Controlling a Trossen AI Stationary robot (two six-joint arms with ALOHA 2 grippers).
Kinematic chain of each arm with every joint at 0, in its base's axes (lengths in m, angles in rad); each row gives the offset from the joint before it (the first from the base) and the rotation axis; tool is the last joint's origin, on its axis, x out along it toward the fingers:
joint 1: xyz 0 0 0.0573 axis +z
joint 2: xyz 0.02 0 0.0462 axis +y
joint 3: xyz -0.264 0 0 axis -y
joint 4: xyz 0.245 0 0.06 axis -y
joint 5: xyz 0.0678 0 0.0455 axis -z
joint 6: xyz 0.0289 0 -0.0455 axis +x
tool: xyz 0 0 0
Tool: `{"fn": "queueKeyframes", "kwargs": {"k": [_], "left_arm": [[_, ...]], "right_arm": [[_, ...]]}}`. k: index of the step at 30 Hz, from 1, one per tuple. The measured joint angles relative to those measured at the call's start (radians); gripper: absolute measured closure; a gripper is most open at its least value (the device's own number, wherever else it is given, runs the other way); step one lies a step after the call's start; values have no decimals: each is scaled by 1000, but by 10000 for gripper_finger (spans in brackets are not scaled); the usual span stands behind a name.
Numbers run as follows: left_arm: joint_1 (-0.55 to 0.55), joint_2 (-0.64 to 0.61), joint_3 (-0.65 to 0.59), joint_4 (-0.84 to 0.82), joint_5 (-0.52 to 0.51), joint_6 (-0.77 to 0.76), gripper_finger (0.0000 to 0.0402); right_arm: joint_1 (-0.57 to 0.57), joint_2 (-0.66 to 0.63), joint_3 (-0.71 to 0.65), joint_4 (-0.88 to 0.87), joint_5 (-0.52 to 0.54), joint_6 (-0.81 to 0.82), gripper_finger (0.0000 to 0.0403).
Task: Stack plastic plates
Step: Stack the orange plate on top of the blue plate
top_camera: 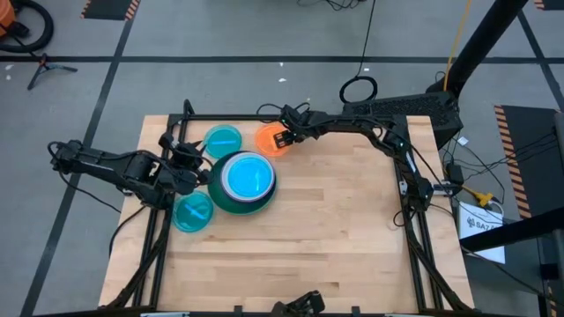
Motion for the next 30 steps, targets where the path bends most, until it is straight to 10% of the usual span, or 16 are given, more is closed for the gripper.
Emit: {"fn": "queueKeyframes", "kwargs": {"k": [30], "left_arm": [[-1,0,0,-4,0,-24,316]], "right_arm": [[2,2,0,47,1,-12,366]]}}
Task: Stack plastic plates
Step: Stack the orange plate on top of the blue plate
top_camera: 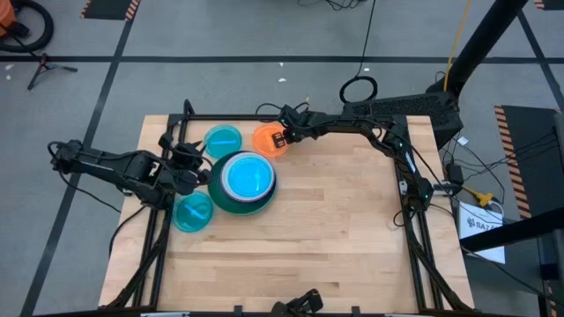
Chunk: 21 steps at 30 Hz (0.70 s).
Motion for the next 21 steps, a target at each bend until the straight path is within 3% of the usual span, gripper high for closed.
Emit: {"fn": "queueKeyframes", "kwargs": {"k": [9,21], "left_arm": [[1,0,0,0,-1,-2,316],[1,0,0,-1,-1,-4,316]], "right_arm": [[0,-10,0,6,27,-34,400],[16,-66,0,-9,42,-67,401]]}}
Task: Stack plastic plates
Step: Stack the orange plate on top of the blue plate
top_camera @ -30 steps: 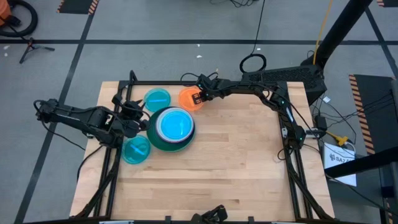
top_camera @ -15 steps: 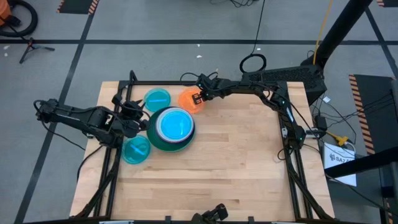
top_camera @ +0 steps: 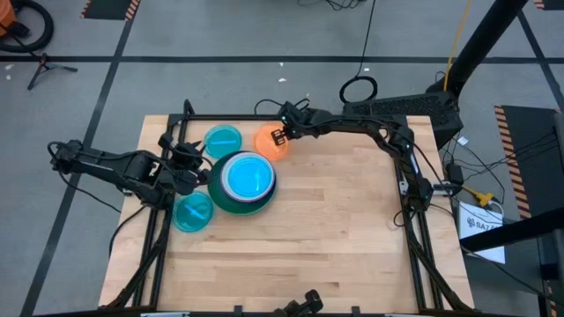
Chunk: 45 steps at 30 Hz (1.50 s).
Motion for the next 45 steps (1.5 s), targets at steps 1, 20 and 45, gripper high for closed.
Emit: {"fn": "queueKeyframes", "kwargs": {"k": [1,20,45], "left_arm": [[0,0,0,0,0,0,316],[-64,0,0,0,9,-58,316],[-130,0,0,0,10,-104,316]], "right_arm": [[3,-8,0,6,13,0,401],[122,-222,0,-17,119,-92,402],[160,-305,0,-21,182,-150,403]]}}
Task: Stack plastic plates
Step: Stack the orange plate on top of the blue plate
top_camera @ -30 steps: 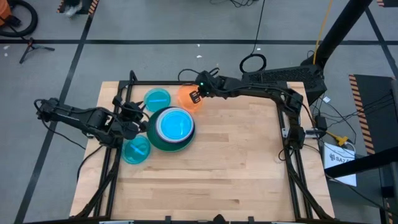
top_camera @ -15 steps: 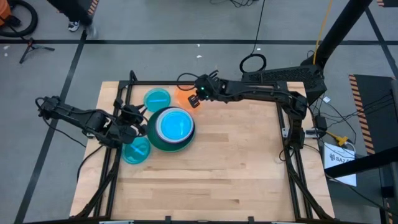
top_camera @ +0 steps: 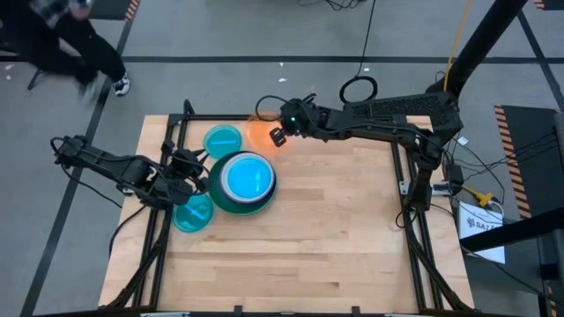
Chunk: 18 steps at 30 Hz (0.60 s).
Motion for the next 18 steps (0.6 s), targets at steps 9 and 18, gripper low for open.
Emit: {"fn": "queueKeyframes", "kwargs": {"k": [9,18], "left_arm": [[0,0,0,1,0,-4,316],[0,0,0,2,1,-27,316]], "right_arm": [[70,128,-1,29,-155,31,385],[102,137,-1,20,-249,-7,277]]}}
